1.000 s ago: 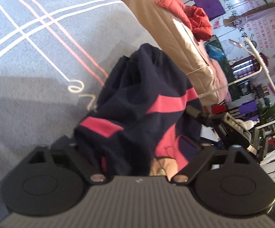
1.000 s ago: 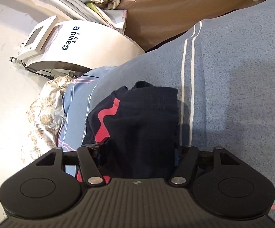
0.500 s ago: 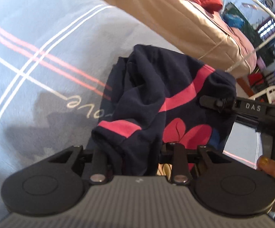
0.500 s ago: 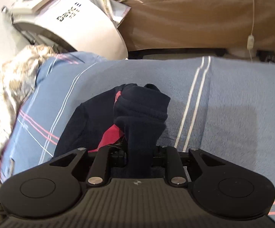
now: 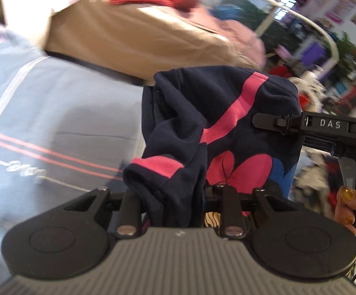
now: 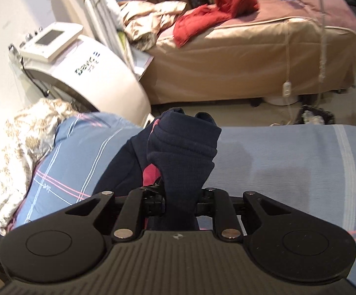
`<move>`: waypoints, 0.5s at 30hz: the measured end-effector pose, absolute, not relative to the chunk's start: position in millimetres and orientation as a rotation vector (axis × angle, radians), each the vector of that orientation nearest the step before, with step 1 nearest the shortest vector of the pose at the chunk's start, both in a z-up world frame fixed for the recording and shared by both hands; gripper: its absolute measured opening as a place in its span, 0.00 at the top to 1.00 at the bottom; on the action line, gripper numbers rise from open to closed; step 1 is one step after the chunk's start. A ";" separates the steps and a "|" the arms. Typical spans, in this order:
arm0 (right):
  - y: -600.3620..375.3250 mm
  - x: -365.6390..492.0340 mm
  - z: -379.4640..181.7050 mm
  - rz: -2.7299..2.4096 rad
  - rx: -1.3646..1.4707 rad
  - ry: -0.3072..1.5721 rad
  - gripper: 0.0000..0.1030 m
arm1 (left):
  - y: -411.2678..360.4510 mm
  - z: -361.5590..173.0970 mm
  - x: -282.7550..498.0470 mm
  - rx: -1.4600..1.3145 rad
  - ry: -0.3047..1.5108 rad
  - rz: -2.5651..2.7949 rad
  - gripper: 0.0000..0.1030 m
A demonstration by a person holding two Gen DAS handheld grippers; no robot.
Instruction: Fold small clothes
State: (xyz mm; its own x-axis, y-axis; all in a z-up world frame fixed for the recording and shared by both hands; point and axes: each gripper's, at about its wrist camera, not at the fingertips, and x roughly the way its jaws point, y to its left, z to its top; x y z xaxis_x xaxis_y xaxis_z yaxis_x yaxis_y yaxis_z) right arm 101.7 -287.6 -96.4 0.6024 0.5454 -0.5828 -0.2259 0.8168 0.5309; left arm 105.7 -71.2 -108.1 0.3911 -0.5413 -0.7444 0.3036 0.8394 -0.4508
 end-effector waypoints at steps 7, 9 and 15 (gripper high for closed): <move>-402.5 49.7 -60.5 0.388 0.428 0.782 0.69 | -199.1 -49.9 46.0 -0.182 1.023 -0.739 0.74; -445.8 39.9 -52.7 0.370 0.429 0.784 0.70 | -245.8 -30.5 24.0 -0.152 1.000 -0.791 0.74; -578.7 21.2 -35.0 0.345 0.391 0.816 0.69 | -377.9 8.2 -37.9 -0.193 1.005 -0.874 0.74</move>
